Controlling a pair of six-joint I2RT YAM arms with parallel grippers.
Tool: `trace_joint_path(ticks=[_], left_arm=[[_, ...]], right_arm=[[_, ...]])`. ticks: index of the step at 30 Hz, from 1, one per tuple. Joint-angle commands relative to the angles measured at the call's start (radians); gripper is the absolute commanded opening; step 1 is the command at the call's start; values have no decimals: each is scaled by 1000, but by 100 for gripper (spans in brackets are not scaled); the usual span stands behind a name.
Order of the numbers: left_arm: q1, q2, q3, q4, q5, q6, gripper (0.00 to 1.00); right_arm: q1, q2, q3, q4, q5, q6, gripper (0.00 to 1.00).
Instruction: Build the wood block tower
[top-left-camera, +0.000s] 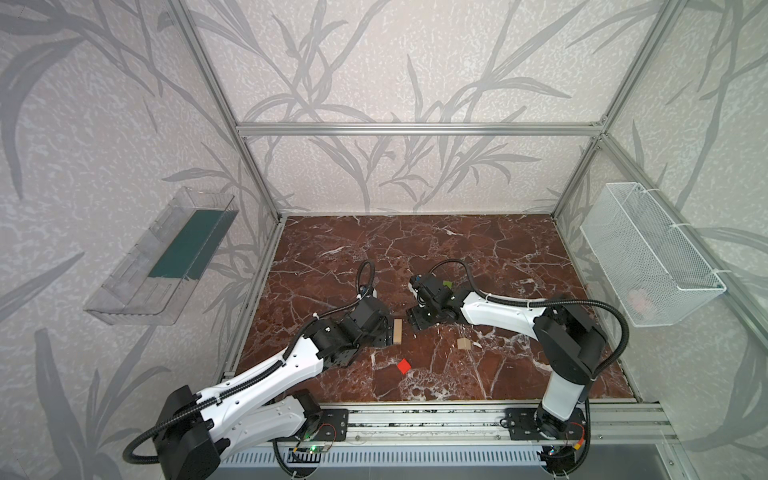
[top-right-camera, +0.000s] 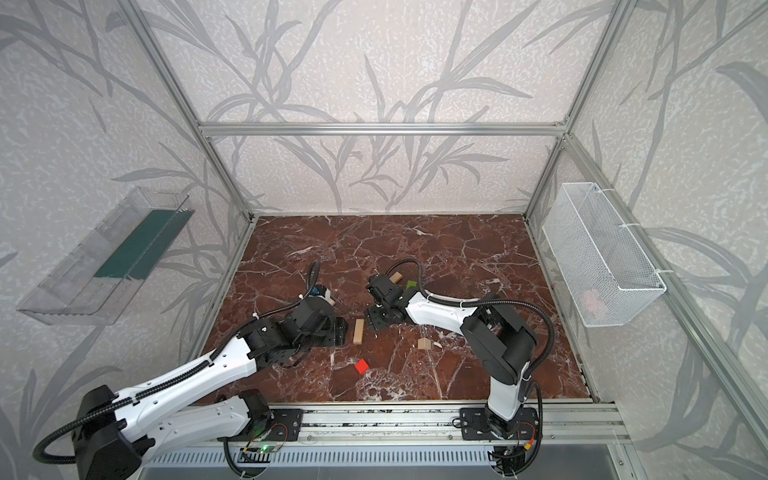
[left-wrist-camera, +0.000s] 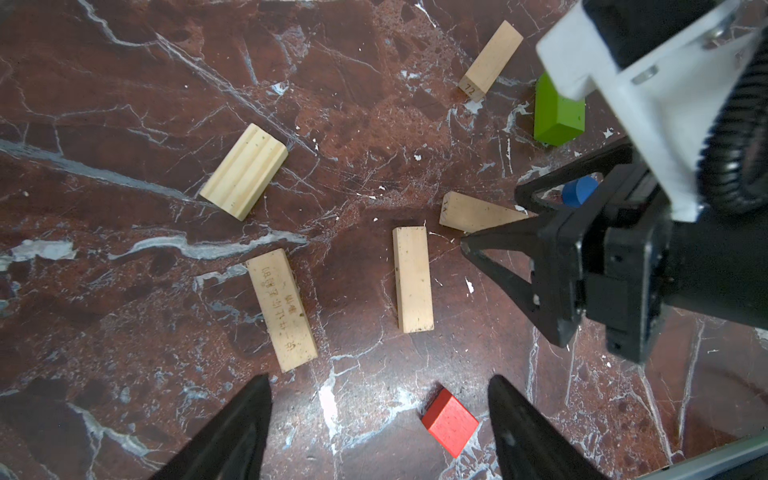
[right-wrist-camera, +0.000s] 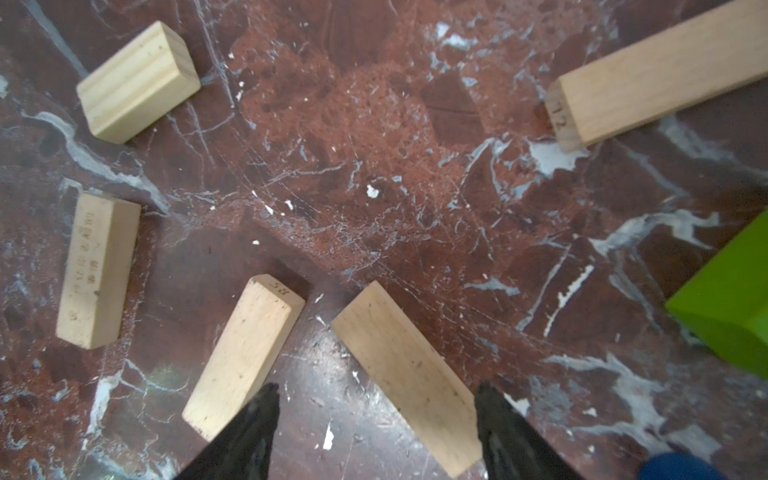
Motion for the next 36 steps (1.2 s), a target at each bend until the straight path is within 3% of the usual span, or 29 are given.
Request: trace_joint_path(ticks=[1, 18, 36], left_arm=[[8, -22, -18, -14, -26, -19, 80], [22, -28, -28, -4, -1, -18, 81], [28, -30, -32, 11, 18, -26, 81]], right_arm=[[-14, 14, 30, -8, -20, 19, 74], [-29, 3, -15, 29, -60, 6, 73], [-14, -105, -161, 121, -150, 84, 57]])
